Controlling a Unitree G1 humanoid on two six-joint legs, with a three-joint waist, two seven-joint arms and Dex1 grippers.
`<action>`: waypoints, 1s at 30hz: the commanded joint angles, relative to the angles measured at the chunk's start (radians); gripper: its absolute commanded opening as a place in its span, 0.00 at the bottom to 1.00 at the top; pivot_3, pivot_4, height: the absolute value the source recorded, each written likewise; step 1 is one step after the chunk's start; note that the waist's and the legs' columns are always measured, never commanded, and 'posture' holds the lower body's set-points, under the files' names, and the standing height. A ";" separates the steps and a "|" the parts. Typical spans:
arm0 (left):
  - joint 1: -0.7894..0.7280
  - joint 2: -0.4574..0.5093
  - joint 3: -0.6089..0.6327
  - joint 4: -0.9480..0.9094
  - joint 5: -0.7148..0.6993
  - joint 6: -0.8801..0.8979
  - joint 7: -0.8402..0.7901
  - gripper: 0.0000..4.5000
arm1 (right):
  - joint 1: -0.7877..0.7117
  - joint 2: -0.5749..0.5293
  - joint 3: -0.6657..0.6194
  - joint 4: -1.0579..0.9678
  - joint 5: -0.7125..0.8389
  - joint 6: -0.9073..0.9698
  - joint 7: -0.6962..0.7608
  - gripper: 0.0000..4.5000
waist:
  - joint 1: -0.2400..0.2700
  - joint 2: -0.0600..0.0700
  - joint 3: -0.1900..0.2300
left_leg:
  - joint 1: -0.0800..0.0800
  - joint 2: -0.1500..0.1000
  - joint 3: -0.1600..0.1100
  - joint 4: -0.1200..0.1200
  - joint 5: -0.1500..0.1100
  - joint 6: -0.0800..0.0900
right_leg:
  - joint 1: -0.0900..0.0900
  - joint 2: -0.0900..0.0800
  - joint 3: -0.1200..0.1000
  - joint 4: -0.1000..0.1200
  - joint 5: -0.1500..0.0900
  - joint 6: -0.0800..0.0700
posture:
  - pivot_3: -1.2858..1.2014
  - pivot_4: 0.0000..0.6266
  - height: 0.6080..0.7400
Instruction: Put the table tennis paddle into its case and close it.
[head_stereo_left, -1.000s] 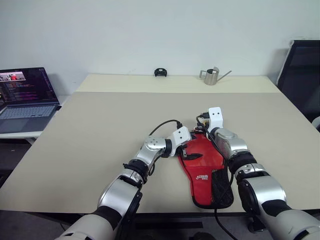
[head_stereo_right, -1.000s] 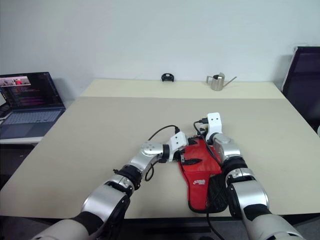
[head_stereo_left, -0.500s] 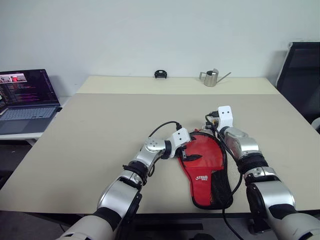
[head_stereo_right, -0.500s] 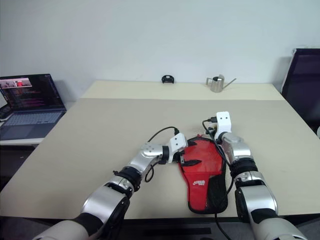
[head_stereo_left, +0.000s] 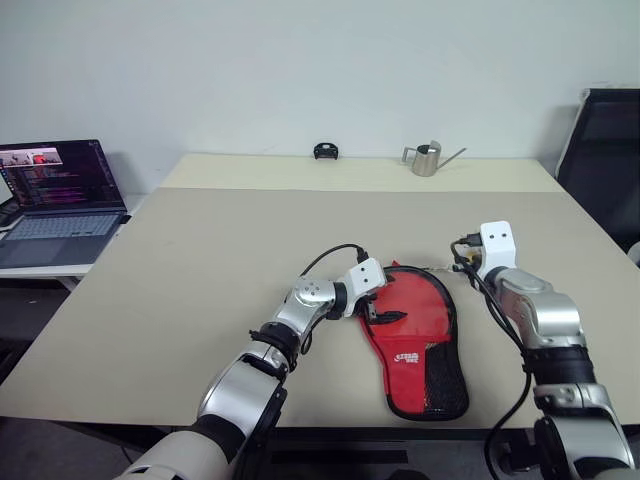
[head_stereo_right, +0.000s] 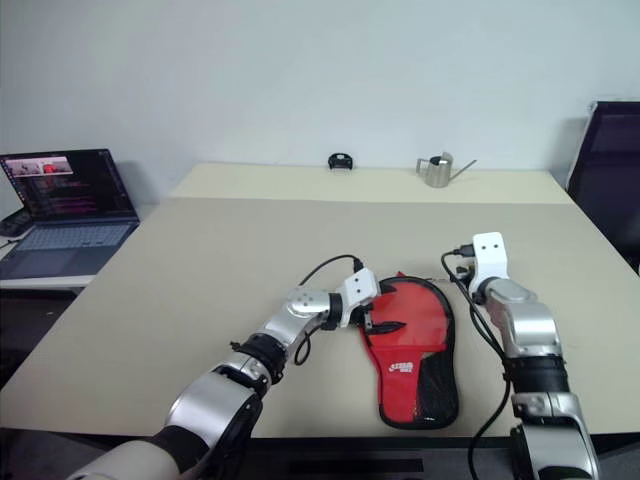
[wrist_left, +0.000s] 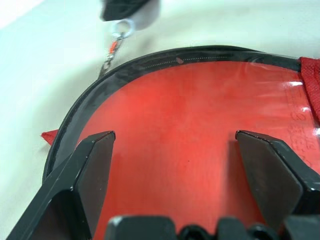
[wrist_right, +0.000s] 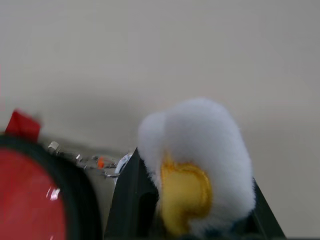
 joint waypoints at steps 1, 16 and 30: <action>0.070 0.000 -0.096 0.132 0.118 0.057 -0.004 0.94 | 0.067 -0.042 -0.021 -0.219 0.022 0.110 0.013 0.15 | 0.005 0.000 -0.001 | 0.000 0.000 0.000 0.000 0.000 0.000 | 0.000 0.000 0.000 0.000 0.000 0.000 | 0.52 0.24 1.00; 0.049 -0.031 -0.111 0.144 0.121 0.052 -0.032 0.94 | 0.332 -0.096 -0.179 -0.652 0.091 0.395 0.027 0.15 | 0.025 0.001 -0.005 | -0.001 -0.001 -0.003 -0.002 -0.002 0.003 | 0.003 0.005 -0.003 -0.009 -0.001 0.001 | 0.52 0.24 1.00; 0.067 -0.051 -0.106 0.142 0.098 0.085 -0.119 0.94 | 0.536 -0.161 -0.399 -0.914 0.271 0.689 0.198 0.15 | 0.034 0.003 -0.008 | -0.003 -0.001 -0.004 -0.003 -0.005 0.009 | 0.005 0.006 -0.005 -0.015 -0.002 0.003 | 0.52 0.24 1.00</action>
